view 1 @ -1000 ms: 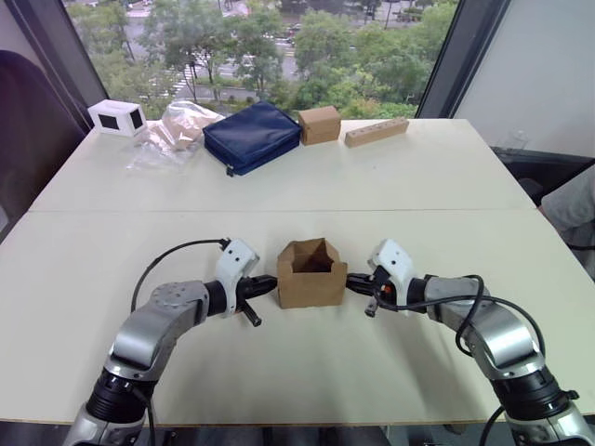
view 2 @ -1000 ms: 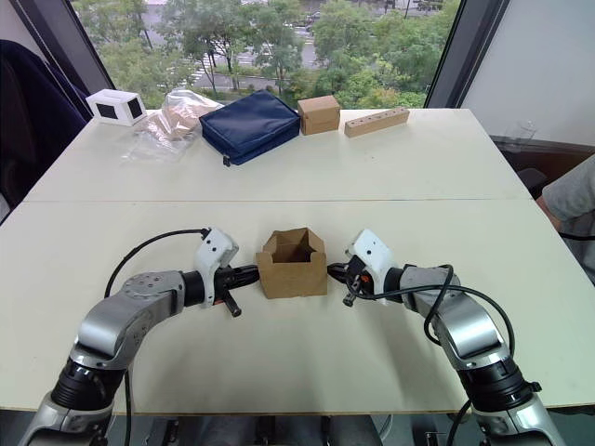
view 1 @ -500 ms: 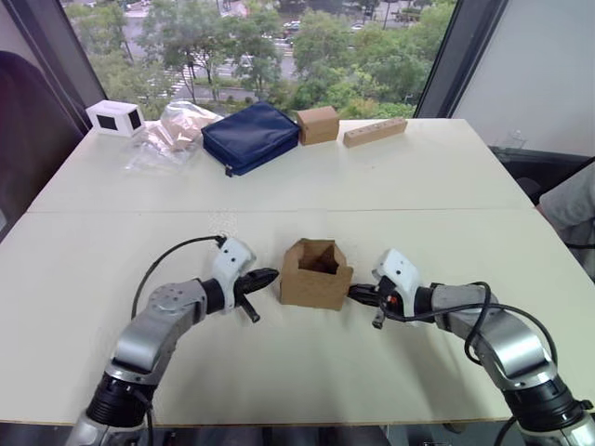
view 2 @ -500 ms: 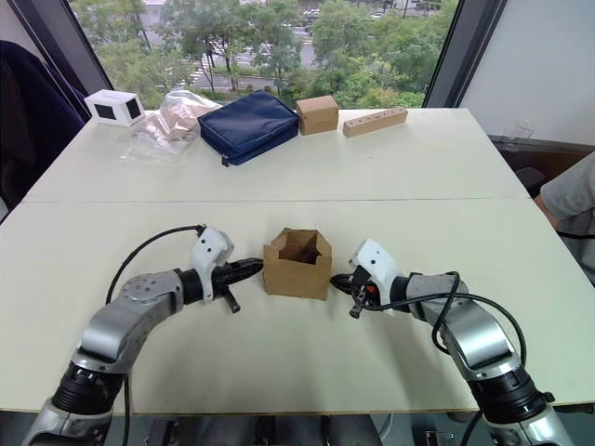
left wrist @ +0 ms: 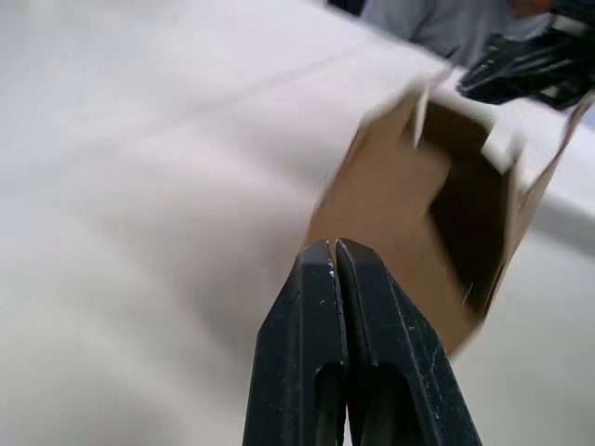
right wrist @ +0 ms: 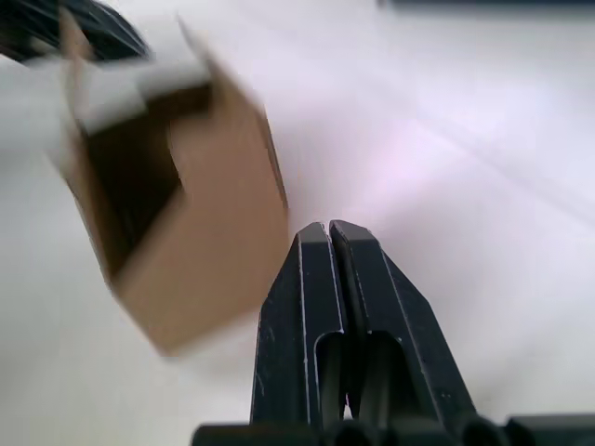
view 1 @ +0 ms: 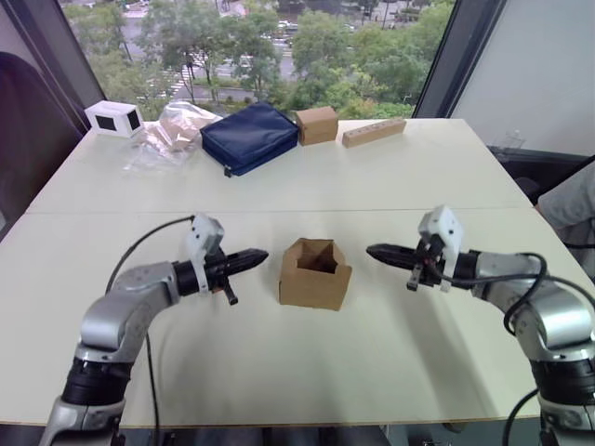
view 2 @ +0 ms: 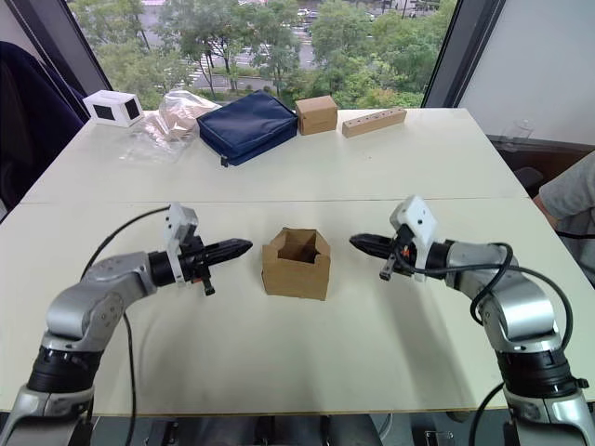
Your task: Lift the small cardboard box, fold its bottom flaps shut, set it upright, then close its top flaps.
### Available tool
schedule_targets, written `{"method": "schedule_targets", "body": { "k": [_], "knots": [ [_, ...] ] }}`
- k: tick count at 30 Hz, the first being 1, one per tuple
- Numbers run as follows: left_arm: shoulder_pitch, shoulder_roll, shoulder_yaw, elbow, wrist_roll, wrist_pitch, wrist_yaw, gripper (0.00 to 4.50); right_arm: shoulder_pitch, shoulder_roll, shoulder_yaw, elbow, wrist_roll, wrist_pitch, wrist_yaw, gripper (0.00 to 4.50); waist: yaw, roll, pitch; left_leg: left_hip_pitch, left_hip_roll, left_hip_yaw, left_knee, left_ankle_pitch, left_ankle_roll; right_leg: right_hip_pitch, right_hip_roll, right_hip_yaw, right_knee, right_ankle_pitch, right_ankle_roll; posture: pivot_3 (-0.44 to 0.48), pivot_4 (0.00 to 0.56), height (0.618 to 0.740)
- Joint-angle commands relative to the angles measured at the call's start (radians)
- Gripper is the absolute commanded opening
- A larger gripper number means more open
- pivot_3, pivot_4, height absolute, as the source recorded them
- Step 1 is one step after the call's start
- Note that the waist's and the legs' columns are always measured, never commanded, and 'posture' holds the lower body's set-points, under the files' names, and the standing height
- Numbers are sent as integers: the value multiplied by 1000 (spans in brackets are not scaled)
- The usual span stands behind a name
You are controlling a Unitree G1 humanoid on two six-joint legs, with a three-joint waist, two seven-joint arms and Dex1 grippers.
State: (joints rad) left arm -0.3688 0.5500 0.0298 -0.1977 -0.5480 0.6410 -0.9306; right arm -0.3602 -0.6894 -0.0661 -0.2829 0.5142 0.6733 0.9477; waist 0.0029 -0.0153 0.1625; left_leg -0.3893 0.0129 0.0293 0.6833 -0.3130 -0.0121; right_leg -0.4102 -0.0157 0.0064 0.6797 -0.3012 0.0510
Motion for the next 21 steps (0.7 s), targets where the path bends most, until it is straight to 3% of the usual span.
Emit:
{"method": "schedule_targets", "body": {
  "k": [1, 14, 19, 21],
  "knots": [
    [-46, 11, -36, 13, -1, -16, -48, 60, -48, 32, 43, -59, 49, 27, 0, 0, 0, 0, 0, 0, 0, 0, 0, 0, 0, 0, 0, 0, 0, 0, 0, 0, 150, 740],
    [-78, -21, -127, 92, 67, -102, -97, 60, -54, 59, 131, -60, 16, -1, -20, 0, 2, 0, 0, 0, 0, 0, 0, 0, 0, 0, -1, 0, 0, 0, 0, 0, 150, 740],
    [-61, -27, -143, 89, 82, -117, -98, 60, -45, 62, 96, -64, 46, 11, -26, 0, 1, 0, 0, 0, 0, 0, 0, 0, 0, 0, -1, 0, 0, 0, 0, 0, 150, 740],
    [-59, -32, -142, 93, 85, -121, -97, 60, -46, 75, 32, -88, 142, 61, -32, 0, 1, 0, 0, 0, 0, 0, 0, 0, 0, 0, -1, 0, 0, 0, 0, 0, 150, 740]
  ]
}}
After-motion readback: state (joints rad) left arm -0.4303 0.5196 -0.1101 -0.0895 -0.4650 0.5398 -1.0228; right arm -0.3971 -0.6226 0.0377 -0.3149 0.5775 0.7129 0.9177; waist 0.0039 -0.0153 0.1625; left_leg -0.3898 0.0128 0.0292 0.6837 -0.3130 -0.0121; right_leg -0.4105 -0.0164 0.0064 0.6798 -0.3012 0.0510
